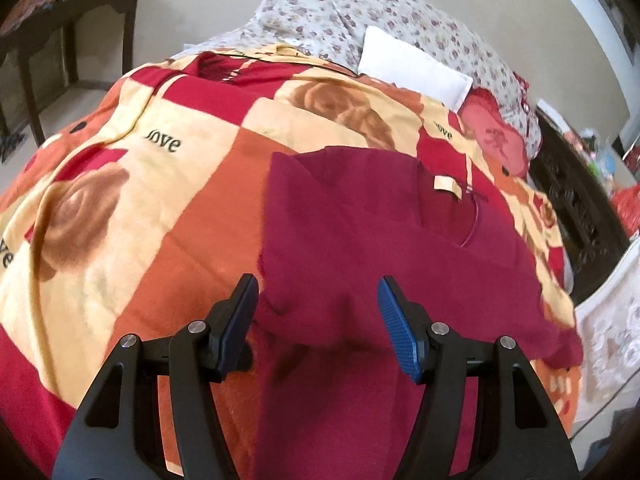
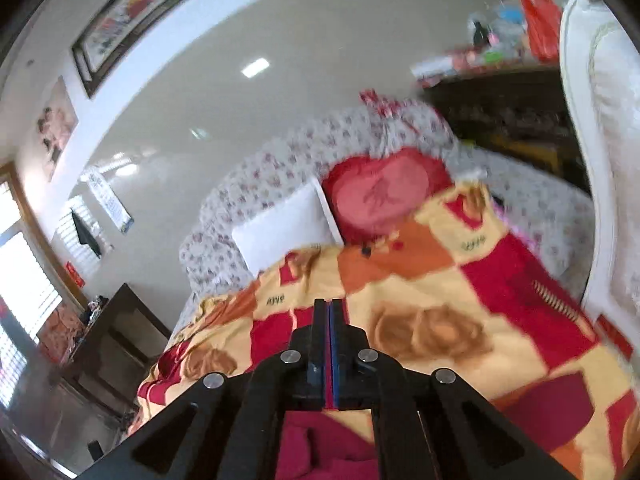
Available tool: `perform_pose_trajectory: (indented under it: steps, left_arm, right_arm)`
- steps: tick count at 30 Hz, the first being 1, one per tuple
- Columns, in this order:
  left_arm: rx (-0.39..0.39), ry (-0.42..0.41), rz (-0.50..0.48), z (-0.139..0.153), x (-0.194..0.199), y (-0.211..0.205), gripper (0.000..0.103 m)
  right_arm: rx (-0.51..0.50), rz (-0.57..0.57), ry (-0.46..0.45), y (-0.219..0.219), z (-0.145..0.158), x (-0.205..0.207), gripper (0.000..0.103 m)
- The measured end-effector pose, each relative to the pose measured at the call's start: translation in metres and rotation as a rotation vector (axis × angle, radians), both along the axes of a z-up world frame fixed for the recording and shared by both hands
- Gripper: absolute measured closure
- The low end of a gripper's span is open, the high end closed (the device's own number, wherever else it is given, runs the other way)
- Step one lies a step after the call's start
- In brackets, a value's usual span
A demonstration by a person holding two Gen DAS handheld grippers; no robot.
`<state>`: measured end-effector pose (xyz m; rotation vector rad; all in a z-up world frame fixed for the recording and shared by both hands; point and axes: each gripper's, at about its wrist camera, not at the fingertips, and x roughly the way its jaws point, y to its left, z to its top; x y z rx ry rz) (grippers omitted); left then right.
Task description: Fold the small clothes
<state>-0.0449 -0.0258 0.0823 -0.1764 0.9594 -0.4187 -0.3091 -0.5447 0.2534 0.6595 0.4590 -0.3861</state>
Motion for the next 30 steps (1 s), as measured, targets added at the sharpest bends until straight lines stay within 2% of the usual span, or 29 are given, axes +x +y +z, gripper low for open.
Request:
perform_pose_trajectory:
  steps: [1,2,3,4,6,9,12,13,15,16,17,18,20,24,26,30]
  left_arm:
    - [0.001,-0.001,-0.001,0.000,-0.001,0.001,0.041]
    - [0.007,-0.003,-0.005,-0.001,-0.002,0.002,0.041]
    - [0.014,-0.005,-0.013,-0.002,-0.003,0.004,0.041]
    - [0.021,-0.005,-0.020,-0.003,-0.005,0.004,0.041]
    - [0.043,-0.006,-0.035,-0.006,-0.006,0.005,0.041]
    - [0.054,0.006,-0.031,-0.011,-0.004,0.006,0.041]
    - [0.037,0.025,-0.021,-0.013,-0.004,0.006,0.041]
    - [0.035,0.024,-0.021,-0.012,-0.005,0.005,0.041]
    - [0.043,0.014,-0.026,-0.012,-0.007,0.002,0.041]
    - [0.050,0.013,-0.031,-0.012,-0.007,0.000,0.041]
    - [0.053,0.016,-0.035,-0.013,-0.007,-0.001,0.041]
    - [0.052,0.019,-0.038,-0.013,-0.007,-0.001,0.041]
    - [0.046,0.021,-0.035,-0.013,-0.005,-0.001,0.041]
    - [0.036,0.016,-0.010,-0.009,0.001,0.005,0.041]
    - [0.017,0.008,0.010,-0.003,0.005,0.012,0.041]
    - [-0.024,-0.027,0.059,0.014,0.010,0.026,0.041]
  right_arm:
    - [0.019,-0.036,0.094,-0.004,-0.019,0.005,0.096]
    - [0.031,-0.062,0.141,-0.006,-0.031,0.006,0.082]
    - [0.055,-0.103,0.196,-0.012,-0.053,0.003,0.063]
    - [0.071,-0.133,0.231,-0.016,-0.069,-0.002,0.057]
    - [0.112,-0.209,0.330,-0.030,-0.109,-0.011,0.056]
    - [0.220,-0.276,0.395,-0.056,-0.157,-0.026,0.056]
    - [0.267,-0.335,0.464,-0.074,-0.188,-0.029,0.056]
    - [0.286,-0.361,0.471,-0.080,-0.197,-0.032,0.056]
    - [0.310,-0.373,0.413,-0.089,-0.210,-0.035,0.057]
    - [0.300,-0.385,0.403,-0.091,-0.211,-0.037,0.076]
    - [0.288,-0.408,0.415,-0.094,-0.211,-0.040,0.089]
    - [0.300,-0.407,0.390,-0.096,-0.210,-0.044,0.095]
    - [0.322,-0.363,0.262,-0.095,-0.195,-0.054,0.096]
    - [0.222,-0.223,0.037,-0.072,-0.124,-0.050,0.097]
    - [0.158,-0.084,-0.078,-0.045,-0.074,-0.032,0.097]
    - [0.044,0.239,-0.148,0.035,-0.007,0.027,0.097]
